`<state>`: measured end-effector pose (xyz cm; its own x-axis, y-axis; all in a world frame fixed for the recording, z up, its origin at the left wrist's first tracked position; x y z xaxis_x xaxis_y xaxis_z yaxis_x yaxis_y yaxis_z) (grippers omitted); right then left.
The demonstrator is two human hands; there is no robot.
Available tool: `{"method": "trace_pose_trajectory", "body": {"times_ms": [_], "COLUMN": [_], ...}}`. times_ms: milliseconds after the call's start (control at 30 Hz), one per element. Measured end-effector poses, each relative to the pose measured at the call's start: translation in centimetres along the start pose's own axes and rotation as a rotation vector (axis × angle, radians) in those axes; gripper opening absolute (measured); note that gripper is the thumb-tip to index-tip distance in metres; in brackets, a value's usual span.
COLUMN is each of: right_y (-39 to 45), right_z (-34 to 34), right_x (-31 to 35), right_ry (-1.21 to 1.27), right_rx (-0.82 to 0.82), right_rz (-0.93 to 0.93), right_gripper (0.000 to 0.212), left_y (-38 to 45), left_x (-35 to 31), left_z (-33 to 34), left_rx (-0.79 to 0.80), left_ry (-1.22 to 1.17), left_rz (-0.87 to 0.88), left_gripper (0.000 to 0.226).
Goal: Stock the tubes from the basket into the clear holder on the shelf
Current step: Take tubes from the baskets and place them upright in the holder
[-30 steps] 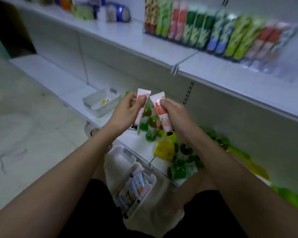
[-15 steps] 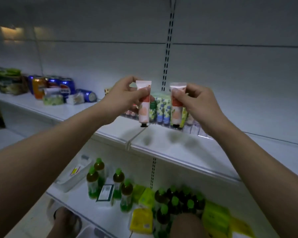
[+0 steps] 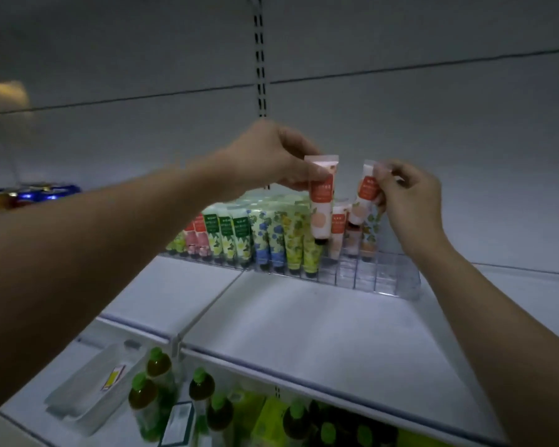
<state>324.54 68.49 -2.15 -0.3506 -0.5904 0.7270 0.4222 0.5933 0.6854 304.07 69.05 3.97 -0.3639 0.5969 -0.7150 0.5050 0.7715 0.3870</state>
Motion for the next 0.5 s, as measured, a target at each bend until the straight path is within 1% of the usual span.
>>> {"method": "trace_pose_trajectory", "body": {"times_ms": [133, 267, 400, 500], "right_y": [-0.4, -0.4, -0.4, -0.4], "right_z": [0.5, 0.7, 0.8, 0.7], "right_x": [-0.4, -1.2, -2.2, -3.0], "right_ry": [-0.075, -0.148, -0.228, -0.232], "right_rx": [0.059, 0.055, 0.063, 0.070], "right_rz": [-0.057, -0.069, -0.072, -0.054], "right_gripper": [0.012, 0.017, 0.013, 0.010], "left_y": [2.5, 4.0, 4.6, 4.7], "left_x": [1.1, 1.9, 2.4, 2.7], "left_z": [1.3, 2.2, 2.6, 2.7], "left_rx": [0.010, -0.016, -0.059, -0.079], "left_ry": [-0.027, 0.074, 0.110, 0.125], "left_rz": [-0.039, -0.041, -0.013, 0.003], "left_gripper": [0.013, 0.013, 0.011, 0.011]}}
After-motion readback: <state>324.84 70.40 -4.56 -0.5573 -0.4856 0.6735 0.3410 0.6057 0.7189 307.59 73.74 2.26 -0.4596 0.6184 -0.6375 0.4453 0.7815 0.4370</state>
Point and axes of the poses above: each hand's wrist, its own y-axis towards the middle knuckle, its own z-axis out of the palm, x = y × z, the point moved 9 cm from there along y, towards the middle knuckle, and after that the axes turned 1 degree about -x, right-handed, at the moved point
